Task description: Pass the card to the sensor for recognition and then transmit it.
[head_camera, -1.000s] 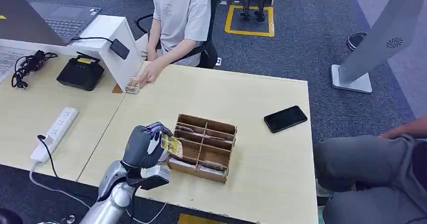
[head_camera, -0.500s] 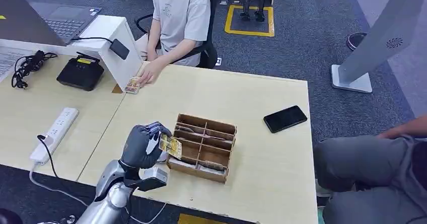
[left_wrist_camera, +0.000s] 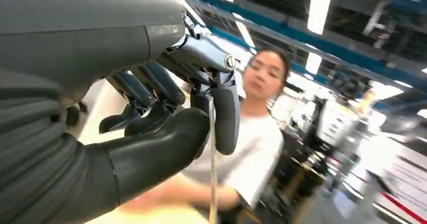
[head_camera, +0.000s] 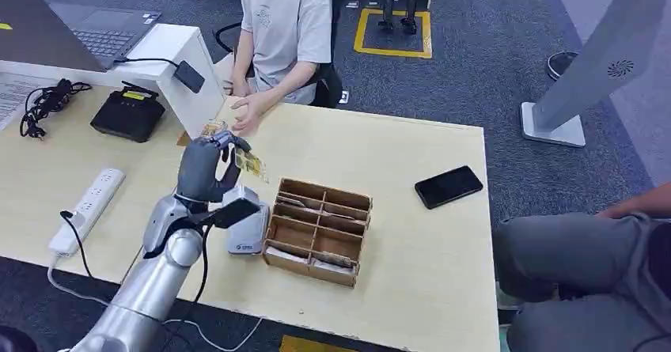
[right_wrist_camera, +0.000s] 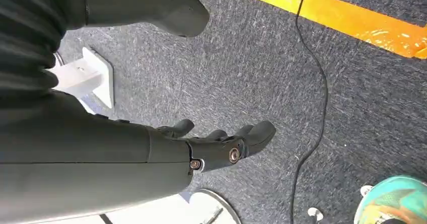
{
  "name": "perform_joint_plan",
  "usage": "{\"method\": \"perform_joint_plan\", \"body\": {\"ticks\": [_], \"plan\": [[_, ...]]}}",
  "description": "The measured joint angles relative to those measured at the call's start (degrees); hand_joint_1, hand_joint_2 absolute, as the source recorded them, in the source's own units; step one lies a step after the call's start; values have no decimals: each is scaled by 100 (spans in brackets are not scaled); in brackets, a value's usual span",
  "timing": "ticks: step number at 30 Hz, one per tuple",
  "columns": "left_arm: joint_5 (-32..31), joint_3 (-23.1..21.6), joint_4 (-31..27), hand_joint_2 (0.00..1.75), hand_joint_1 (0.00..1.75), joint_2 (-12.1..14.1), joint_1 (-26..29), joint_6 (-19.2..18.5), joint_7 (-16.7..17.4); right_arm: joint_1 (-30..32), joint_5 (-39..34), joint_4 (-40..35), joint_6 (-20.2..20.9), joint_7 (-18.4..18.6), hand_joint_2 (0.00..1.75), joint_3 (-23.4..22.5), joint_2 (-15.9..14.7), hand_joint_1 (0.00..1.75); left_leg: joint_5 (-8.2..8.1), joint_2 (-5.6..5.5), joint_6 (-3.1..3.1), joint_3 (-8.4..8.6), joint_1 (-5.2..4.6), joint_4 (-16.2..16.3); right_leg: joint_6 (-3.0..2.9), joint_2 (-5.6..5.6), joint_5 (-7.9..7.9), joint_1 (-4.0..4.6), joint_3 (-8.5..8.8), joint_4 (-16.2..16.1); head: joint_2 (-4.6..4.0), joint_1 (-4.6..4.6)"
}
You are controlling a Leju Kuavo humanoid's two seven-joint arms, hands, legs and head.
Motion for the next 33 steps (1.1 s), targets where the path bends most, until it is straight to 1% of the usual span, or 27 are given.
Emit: {"method": "perform_joint_plan", "body": {"ticks": [2, 5, 8, 11, 16, 19, 22, 27, 33], "plan": [[-31, 94, 191, 175, 175, 64, -281, 9, 15, -3, 7, 0, 9, 0, 175, 0, 0, 0, 0, 7, 0, 4, -1, 0, -6, 7, 4, 0, -1, 1, 0, -2], [-35, 169, 467, 175, 175, 105, -565, 53, 88, -7, 35, 0, 46, 2, 175, 4, 0, 0, 1, 1, -2, -2, 0, 0, -6, 1, 3, 0, -5, 0, 0, 2], [-202, 276, 819, 175, 175, 162, -897, 153, 243, -18, 50, 0, 75, 15, 175, 26, 0, 0, 1, 4, -2, -3, -1, 0, -6, 5, 4, 0, -6, 0, 0, 0], [-481, 414, 1368, 175, 175, 286, -1335, 273, 341, -16, 50, 0, 109, 53, 175, 79, 0, 0, 1, 4, -2, -2, -1, 0, -6, 4, 4, 0, -7, 0, 0, -2], [-721, 573, 2148, 175, 175, 409, -1796, 507, 354, -20, 50, 0, 153, 55, 175, 164, 0, 0, 2, 4, -3, -2, 0, 0, -6, 5, 4, 0, -6, 1, 0, 0], [-880, 632, 2428, 175, 175, 442, -1935, 601, 385, -15, 50, 0, 160, 57, 175, 175, 0, 0, 2, 4, -3, -2, 0, 0, -6, 5, 4, 0, -7, 1, 0, 0], [-1213, 671, 2695, 175, 175, 492, -2072, 817, 538, -17, 50, 0, 160, 50, 175, 232, 0, 0, 2, 4, -3, -3, 0, 0, -6, 6, 4, 0, -7, 1, 0, 0], [-1298, 708, 3011, 175, 175, 557, -2181, 905, 562, -17, 50, 0, 162, 33, 175, 289, 0, 0, 2, 4, -3, -3, -1, 0, -6, 5, 4, 0, -7, 0, 0, -2], [-1307, 717, 3194, 175, 175, 557, -2186, 951, 534, -16, 50, 0, 168, 35, 175, 308, 0, 0, 2, 4, -3, -3, -1, 0, -6, 5, 4, 0, -7, 0, 0, -2]]}}
